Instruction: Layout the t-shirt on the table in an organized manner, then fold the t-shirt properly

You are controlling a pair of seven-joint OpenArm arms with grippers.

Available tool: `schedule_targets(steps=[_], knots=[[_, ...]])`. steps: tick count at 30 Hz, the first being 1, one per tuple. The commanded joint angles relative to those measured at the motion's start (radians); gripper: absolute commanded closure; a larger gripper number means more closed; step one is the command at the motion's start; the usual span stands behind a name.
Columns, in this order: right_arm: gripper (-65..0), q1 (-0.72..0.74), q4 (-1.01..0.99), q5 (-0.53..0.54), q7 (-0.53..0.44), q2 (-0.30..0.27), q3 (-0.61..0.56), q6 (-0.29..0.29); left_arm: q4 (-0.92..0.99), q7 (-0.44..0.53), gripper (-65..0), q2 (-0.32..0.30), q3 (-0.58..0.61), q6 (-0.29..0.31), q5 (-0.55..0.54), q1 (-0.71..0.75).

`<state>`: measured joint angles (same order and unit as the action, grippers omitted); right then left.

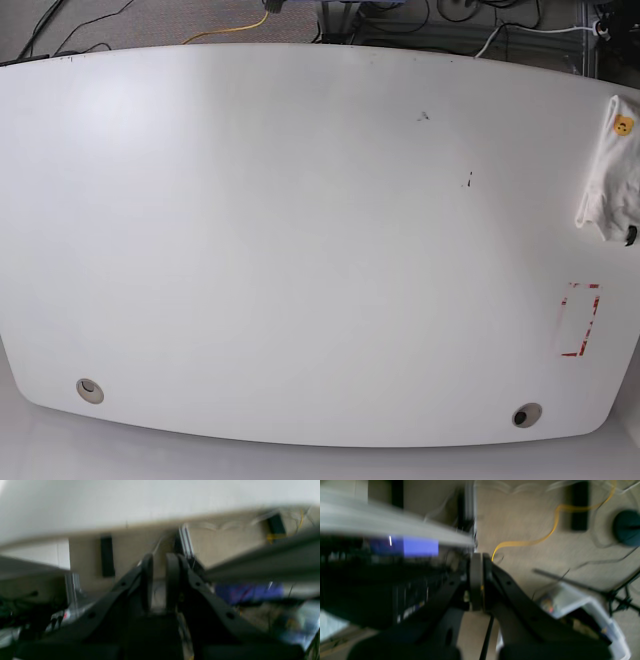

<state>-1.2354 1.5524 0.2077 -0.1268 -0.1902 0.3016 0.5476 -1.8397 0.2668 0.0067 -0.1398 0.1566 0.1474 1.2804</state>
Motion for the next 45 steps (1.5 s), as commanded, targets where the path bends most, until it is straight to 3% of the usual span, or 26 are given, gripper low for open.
schedule_targets(steps=[1, 11, 20, 32, 45], knots=[[-0.6, 0.033, -0.085, -0.02, -0.023, 0.004, -0.023, 0.009, 0.061, 0.018, -7.5, -0.009, -0.002, -0.004, -0.007, 0.029], [-0.5, 0.242, -0.447, -0.047, -0.024, -0.001, -0.112, 0.009, 0.426, 0.018, -7.5, -0.015, -0.002, -0.004, -0.002, -0.183], [-0.5, 0.378, -0.608, -0.052, -0.024, -0.019, -0.124, 0.007, 0.676, 0.018, -7.5, -0.02, -0.004, -0.004, -0.002, -0.345], [-0.5, 0.564, -0.791, -0.164, -0.024, -0.021, -0.129, 0.007, 0.978, 0.018, -7.5, -0.086, -0.004, -0.004, -0.007, -0.572], [-0.6, 0.759, -0.999, -0.182, -0.024, -0.018, -0.129, 0.006, 1.351, 0.018, -7.6, -0.124, -0.004, -0.004, -0.006, -0.842]])
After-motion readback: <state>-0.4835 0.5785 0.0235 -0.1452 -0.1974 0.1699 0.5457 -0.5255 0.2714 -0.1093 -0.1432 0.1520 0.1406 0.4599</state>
